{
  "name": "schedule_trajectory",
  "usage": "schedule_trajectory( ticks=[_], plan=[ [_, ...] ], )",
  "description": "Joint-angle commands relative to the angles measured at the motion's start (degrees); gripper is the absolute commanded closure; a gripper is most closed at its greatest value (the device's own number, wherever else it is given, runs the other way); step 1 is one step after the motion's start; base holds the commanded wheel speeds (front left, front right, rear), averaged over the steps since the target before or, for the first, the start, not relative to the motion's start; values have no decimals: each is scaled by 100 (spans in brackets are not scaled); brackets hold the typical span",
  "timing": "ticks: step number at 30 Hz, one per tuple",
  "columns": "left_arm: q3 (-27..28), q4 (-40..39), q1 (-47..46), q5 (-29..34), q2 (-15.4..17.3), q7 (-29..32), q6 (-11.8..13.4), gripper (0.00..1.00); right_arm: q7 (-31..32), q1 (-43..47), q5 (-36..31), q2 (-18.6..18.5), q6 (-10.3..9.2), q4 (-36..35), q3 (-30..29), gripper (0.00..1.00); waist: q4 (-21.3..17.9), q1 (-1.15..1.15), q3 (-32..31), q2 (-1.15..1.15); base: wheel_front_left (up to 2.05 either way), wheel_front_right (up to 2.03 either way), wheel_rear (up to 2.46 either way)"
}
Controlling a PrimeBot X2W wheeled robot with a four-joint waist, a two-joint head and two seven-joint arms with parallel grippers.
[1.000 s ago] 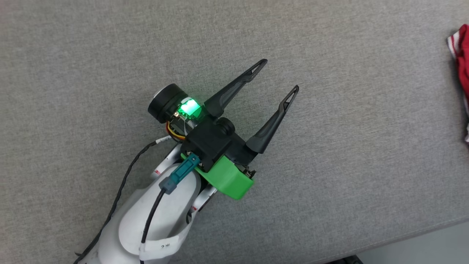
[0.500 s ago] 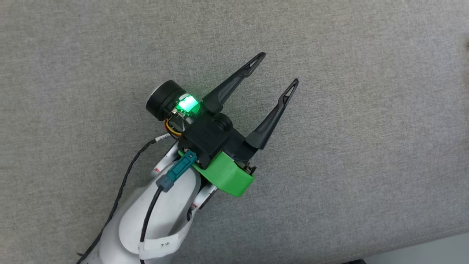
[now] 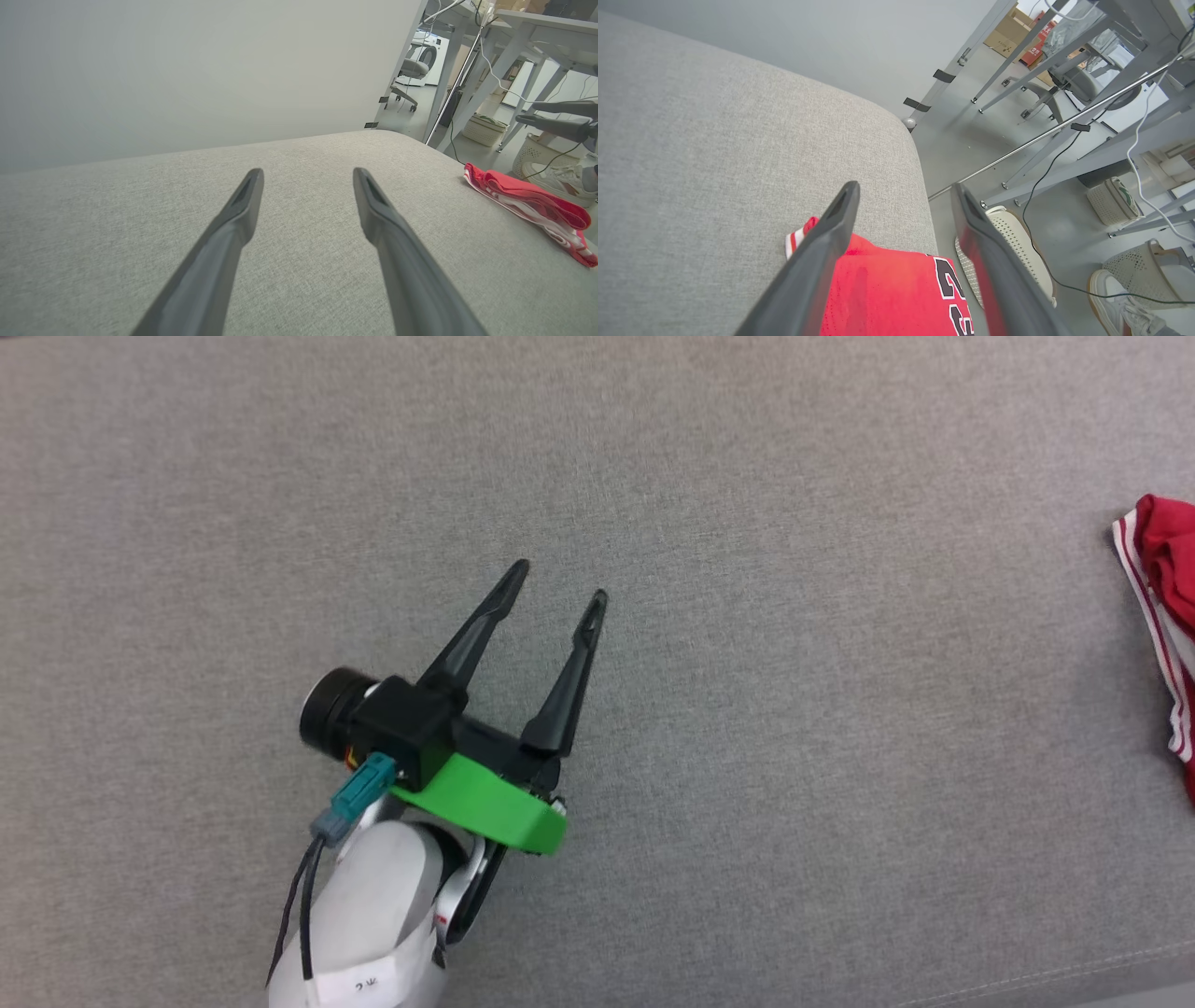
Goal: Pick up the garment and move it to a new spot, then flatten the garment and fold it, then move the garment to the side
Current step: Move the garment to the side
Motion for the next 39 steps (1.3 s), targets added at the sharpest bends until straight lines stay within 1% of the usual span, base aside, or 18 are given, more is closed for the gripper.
schedule_trajectory(
  ticks=[1,3,6,10,14,18,20,22,24,26,30,39],
  plan=[
    [167,54,200,-43,-73,-34,-13,0,11,210,196,246,-11,-203,-123,0,307,0,-945,0,0,0,0],
    [401,117,421,-57,-119,-34,-10,0,49,473,413,584,-11,-570,-275,0,395,0,-1195,0,0,0,0],
    [696,217,723,-91,-182,-34,-10,0,73,902,591,995,-11,-1102,-389,0,505,0,-1501,0,0,0,0],
    [1012,348,1059,-87,-269,-34,-9,0,59,1559,913,1719,-11,-1675,-736,0,715,0,-1832,0,0,0,0],
    [1193,372,1317,-58,-347,-34,-11,0,-136,2149,1056,2136,-11,-2007,-786,0,902,0,-2069,0,0,0,0],
    [1333,430,1567,2,-400,-34,-12,0,-473,2635,1288,2385,-11,-2123,-583,0,1058,0,-2268,0,0,0,0],
    [1398,445,1669,56,-418,-34,-13,0,-619,2840,1242,2392,-11,-2121,-339,0,1101,0,-2327,0,0,0,0],
    [1469,452,1773,109,-443,-34,-13,0,-823,3035,1230,2537,-11,-2039,-183,0,1159,0,-2386,0,0,0,0],
    [1502,469,1847,160,-461,-34,-13,0,-1033,3147,1182,2676,-11,-1943,-158,0,1202,0,-2415,0,0,0,0],
    [1543,468,1903,185,-479,-34,-13,0,-1227,3214,1181,2805,-11,-1858,-151,0,1232,0,-2432,0,0,0,0],
    [1627,412,1980,256,-504,-34,-14,0,-1544,3311,999,2945,-11,-1718,-46,0,1251,0,-2428,0,0,0,0],
    [1734,300,2080,205,-529,-34,-8,0,-1814,3397,759,3137,-11,-1405,107,0,1218,0,-2364,0,0,0,0]
  ],
)
